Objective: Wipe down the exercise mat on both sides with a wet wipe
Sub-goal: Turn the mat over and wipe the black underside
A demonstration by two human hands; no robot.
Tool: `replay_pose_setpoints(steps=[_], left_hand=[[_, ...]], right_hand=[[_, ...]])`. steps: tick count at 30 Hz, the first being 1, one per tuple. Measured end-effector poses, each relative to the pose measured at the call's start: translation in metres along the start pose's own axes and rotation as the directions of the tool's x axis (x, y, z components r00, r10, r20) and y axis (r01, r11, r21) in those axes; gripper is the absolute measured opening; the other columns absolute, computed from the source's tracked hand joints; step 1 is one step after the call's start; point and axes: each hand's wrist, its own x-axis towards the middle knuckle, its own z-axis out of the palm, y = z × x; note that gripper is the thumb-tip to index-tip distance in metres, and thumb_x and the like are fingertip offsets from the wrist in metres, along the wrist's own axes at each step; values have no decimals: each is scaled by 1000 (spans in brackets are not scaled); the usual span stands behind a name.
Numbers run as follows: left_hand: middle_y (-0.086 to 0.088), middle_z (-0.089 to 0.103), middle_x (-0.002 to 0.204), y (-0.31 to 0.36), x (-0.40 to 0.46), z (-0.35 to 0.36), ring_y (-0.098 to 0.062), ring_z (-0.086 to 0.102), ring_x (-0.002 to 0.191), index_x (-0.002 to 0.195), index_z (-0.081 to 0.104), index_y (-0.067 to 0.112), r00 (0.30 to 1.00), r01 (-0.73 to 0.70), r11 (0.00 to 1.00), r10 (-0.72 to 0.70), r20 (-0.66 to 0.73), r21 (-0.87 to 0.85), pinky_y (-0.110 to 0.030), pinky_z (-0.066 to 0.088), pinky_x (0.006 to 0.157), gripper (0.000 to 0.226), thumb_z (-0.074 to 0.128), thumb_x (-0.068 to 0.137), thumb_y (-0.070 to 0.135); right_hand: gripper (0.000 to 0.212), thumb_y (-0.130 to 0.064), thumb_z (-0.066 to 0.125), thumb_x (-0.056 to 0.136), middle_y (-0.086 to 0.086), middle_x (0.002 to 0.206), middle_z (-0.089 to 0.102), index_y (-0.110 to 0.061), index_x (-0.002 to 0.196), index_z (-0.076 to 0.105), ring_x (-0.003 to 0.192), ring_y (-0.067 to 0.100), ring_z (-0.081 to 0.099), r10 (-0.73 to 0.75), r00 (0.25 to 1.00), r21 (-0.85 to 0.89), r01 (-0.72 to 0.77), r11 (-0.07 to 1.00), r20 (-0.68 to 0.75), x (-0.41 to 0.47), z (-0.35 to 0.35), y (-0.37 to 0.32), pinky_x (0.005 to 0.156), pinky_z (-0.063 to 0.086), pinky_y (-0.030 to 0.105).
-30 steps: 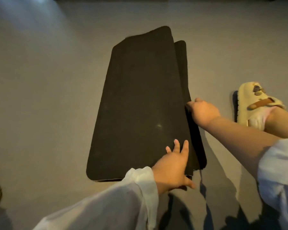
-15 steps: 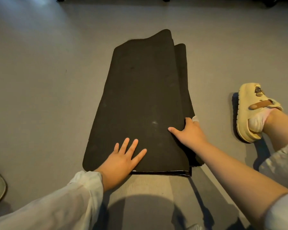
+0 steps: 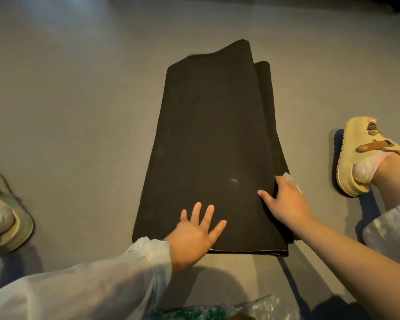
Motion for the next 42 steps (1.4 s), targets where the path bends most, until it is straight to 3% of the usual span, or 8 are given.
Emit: replay_pose_setpoints(steps=[5, 9, 14, 22, 27, 30, 34, 42], left_hand=[[-21, -20, 152, -8, -1, 5, -48, -10, 138, 147, -16, 23, 995, -68, 996, 63, -77, -52, -59, 21, 109, 93, 54, 90, 1], [-9, -18, 155, -31, -10, 18, -37, -12, 142, 148, -11, 26, 968, -194, 973, 168, -188, -128, -48, 22, 112, 89, 57, 92, 29], [-2, -32, 149, -88, -32, 50, -14, -31, 134, 146, -19, 25, 899, -379, 923, 349, -265, -67, -29, -14, 111, 115, 71, 77, 44], [-4, -40, 143, -160, -48, 123, -25, -28, 138, 134, -34, 42, 971, -40, 995, 17, -239, -91, -32, -32, 101, 80, 23, 87, 72], [-14, 41, 145, -157, -49, 124, -30, 39, 133, 143, 33, 30, 906, -20, 997, -15, -423, -79, -50, 26, 104, 67, 38, 82, 60], [-11, 43, 144, -159, -46, 132, -29, 41, 132, 140, 39, 32, 854, -40, 997, 2, -520, -62, -50, 26, 104, 63, 39, 83, 59], [-10, 43, 144, -160, -42, 136, -29, 41, 132, 140, 40, 32, 817, -31, 999, 13, -577, -21, -49, 26, 105, 61, 40, 85, 58], [-11, 44, 143, -160, -41, 137, -32, 42, 131, 138, 44, 33, 790, -48, 999, 24, -613, -23, -50, 28, 104, 59, 48, 83, 55]], right_hand=[[76, -38, 71, 80, 5, 127, 50, -25, 141, 27, 99, 16, 55, -217, 957, -50, 212, 976, -192, -5, -24, -28, 76, 49, 28], [74, -18, 73, 80, -1, 126, 39, -29, 140, 31, 88, 0, 38, -365, 917, 13, 372, 928, -158, 7, -30, -82, 75, 32, 9], [66, 0, 63, 82, 3, 130, 35, -17, 140, 37, 107, 9, 44, -451, 892, 176, 446, 878, -11, 28, -14, -152, 88, 30, 13], [30, 5, 50, 87, 9, 116, 60, -7, 109, 67, 106, 25, 57, -460, 880, 150, 442, 884, 118, 67, 23, -222, 82, 44, 23], [29, -6, 45, 93, 11, 114, 60, -13, 112, 66, 101, 27, 57, -539, 843, 84, 536, 840, 9, 103, 35, -247, 83, 43, 28], [32, -6, 43, 92, 18, 115, 56, -8, 119, 60, 104, 34, 54, -584, 810, -72, 581, 811, -43, 122, 44, -257, 85, 42, 34], [30, 4, 37, 92, 19, 122, 51, -4, 116, 54, 125, 39, 42, -572, 793, -332, 608, 721, 209, 132, 68, -258, 103, 32, 41], [34, -7, 39, 97, 14, 126, 54, -8, 128, 53, 116, 32, 50, -634, 658, -292, 751, 593, 406, 86, 88, -246, 88, 39, 33]])
